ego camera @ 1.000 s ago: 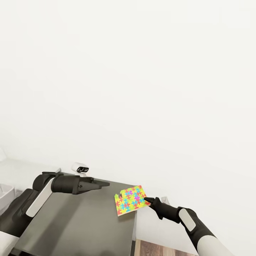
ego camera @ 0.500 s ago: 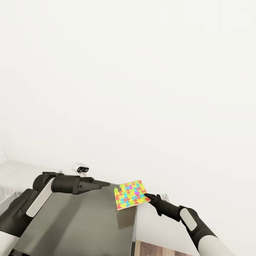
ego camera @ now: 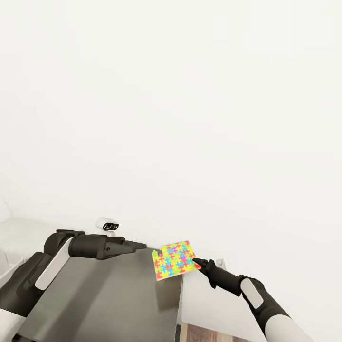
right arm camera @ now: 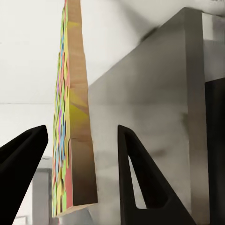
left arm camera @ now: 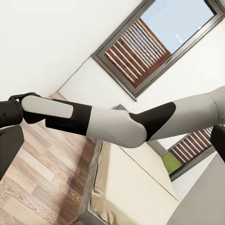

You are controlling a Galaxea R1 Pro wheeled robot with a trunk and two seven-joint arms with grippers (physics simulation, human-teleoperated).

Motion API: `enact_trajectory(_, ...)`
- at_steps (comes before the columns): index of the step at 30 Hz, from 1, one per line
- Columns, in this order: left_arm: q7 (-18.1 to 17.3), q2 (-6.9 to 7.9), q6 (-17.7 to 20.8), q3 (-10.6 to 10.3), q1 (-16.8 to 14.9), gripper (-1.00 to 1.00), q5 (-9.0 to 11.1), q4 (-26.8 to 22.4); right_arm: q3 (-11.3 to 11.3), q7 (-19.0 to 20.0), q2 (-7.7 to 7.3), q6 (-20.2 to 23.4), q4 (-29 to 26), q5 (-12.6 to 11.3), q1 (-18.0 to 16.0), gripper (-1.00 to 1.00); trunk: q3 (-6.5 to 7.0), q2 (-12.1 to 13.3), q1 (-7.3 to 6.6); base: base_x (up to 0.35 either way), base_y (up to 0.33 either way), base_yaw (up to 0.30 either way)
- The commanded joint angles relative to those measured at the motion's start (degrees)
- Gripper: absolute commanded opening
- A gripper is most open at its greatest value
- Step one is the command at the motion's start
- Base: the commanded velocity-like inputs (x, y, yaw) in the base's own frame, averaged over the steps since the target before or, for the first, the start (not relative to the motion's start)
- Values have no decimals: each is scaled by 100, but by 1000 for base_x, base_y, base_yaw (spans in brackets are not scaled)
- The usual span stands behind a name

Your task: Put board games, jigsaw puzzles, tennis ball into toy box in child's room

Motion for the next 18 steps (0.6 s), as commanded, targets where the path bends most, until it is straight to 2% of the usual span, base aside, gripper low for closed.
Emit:
enact_trajectory(1,-4,4,50,-11,-6,100,23,1,-21,12,-1,32,1,5,-4,-100,11,37,-22,0,0,0)
enact_trajectory(18,0,3,52,-11,-5,100,22,1,-19,15,20,21,1,10,-4,-100,317,719,-396,0,0,0)
